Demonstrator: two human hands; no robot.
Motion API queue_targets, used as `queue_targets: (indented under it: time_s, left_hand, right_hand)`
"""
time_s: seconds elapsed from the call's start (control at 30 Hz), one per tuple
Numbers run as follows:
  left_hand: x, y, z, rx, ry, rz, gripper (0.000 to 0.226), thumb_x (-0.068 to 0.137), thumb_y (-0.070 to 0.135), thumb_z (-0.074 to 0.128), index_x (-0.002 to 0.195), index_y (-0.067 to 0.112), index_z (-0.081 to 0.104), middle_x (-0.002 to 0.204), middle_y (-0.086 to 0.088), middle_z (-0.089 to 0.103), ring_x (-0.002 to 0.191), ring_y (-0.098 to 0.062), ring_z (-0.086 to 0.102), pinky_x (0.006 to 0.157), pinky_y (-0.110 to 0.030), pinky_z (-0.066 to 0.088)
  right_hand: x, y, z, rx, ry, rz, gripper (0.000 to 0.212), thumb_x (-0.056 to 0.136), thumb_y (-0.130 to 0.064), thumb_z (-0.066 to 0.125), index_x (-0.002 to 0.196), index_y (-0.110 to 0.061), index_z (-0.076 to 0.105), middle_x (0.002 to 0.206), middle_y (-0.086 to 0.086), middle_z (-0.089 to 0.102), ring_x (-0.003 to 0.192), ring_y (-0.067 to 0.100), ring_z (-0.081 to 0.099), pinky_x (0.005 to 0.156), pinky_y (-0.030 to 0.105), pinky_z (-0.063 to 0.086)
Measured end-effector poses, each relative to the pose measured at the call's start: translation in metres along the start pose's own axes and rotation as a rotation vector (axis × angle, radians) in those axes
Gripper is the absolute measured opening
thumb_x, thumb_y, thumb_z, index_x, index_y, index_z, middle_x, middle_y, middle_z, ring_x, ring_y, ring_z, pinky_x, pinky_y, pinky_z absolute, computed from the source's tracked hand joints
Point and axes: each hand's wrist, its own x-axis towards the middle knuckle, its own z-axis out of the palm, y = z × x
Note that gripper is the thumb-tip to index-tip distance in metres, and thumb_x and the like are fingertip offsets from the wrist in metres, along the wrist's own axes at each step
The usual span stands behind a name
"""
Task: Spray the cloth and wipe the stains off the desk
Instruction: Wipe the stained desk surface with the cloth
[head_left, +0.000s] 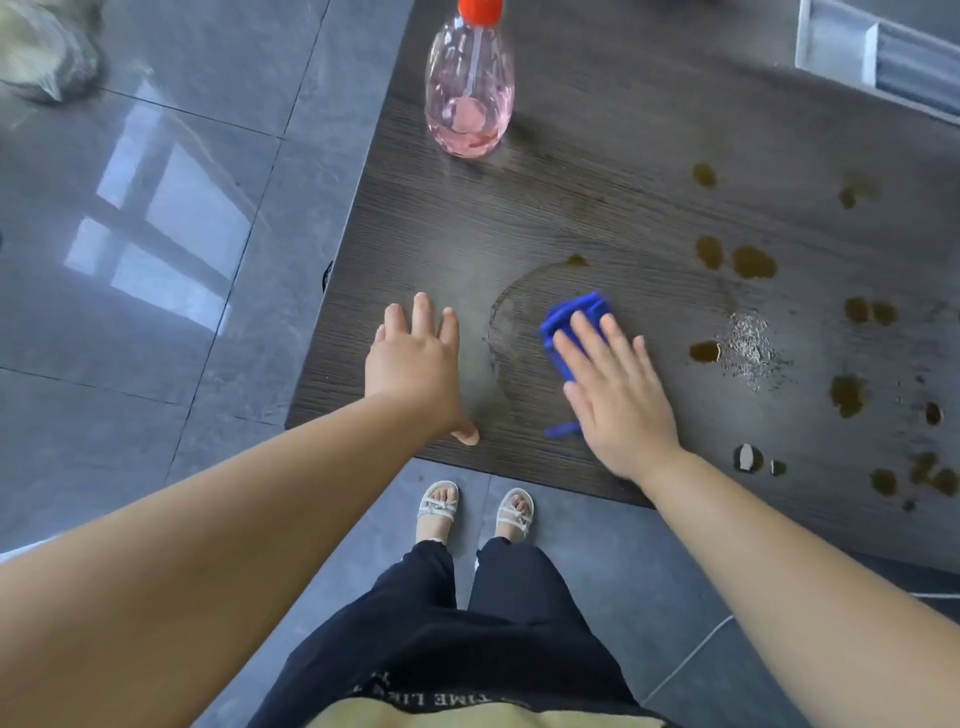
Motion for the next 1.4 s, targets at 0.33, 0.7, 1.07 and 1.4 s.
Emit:
queue_targets:
  time_s: [0.33, 0.7, 1.07, 1.4]
  left_hand:
    - [-0.001, 0.002, -0.005, 0.019, -0.028, -0.008, 0.132, 0.051, 0.065, 0.079, 0.148, 0.016, 0.004, 0.154, -0.009, 0.004, 0.139, -0.034, 0.01, 0.103, -0.039, 0.036]
    - [0.024, 0.013, -0.037, -0.098, 0.033, -0.001, 0.099, 0.057, 0.057, 0.079, 0.134, 0.016, 0.032, 0.14, -0.007, 0.027, 0.129, -0.03, 0.026, 0.099, -0.04, 0.037]
    - [0.047, 0.024, -0.035, 0.061, -0.015, 0.037, 0.133, 0.047, 0.068, 0.078, 0.148, 0.022, 0.004, 0.154, -0.011, 0.002, 0.139, -0.033, 0.01, 0.112, -0.047, 0.025]
    - [0.052, 0.031, -0.04, 0.058, -0.06, -0.008, 0.134, 0.045, 0.063, 0.082, 0.148, 0.02, 0.007, 0.152, -0.011, 0.005, 0.137, -0.034, 0.012, 0.111, -0.05, 0.026]
  right_hand:
    - [0.004, -0.031, 0.003, -0.008, -0.025, -0.132, 0.054, 0.093, -0.036, 0.033, 0.143, -0.017, 0.039, 0.152, 0.005, 0.033, 0.14, 0.031, 0.028, 0.112, 0.05, 0.022]
    - [0.068, -0.037, -0.003, 0.09, 0.007, 0.296, 0.056, 0.098, -0.038, 0.028, 0.15, -0.019, 0.023, 0.159, 0.003, 0.015, 0.146, 0.029, 0.012, 0.116, 0.048, 0.009]
    - [0.111, 0.019, -0.019, 0.115, -0.045, 0.479, 0.057, 0.102, -0.038, 0.024, 0.152, -0.019, 0.005, 0.16, 0.003, -0.003, 0.147, 0.026, -0.004, 0.118, 0.045, 0.0]
    - [0.043, 0.048, -0.012, 0.058, -0.076, -0.073, 0.054, 0.095, -0.033, 0.03, 0.146, -0.015, 0.033, 0.155, 0.007, 0.027, 0.143, 0.03, 0.023, 0.113, 0.053, 0.022]
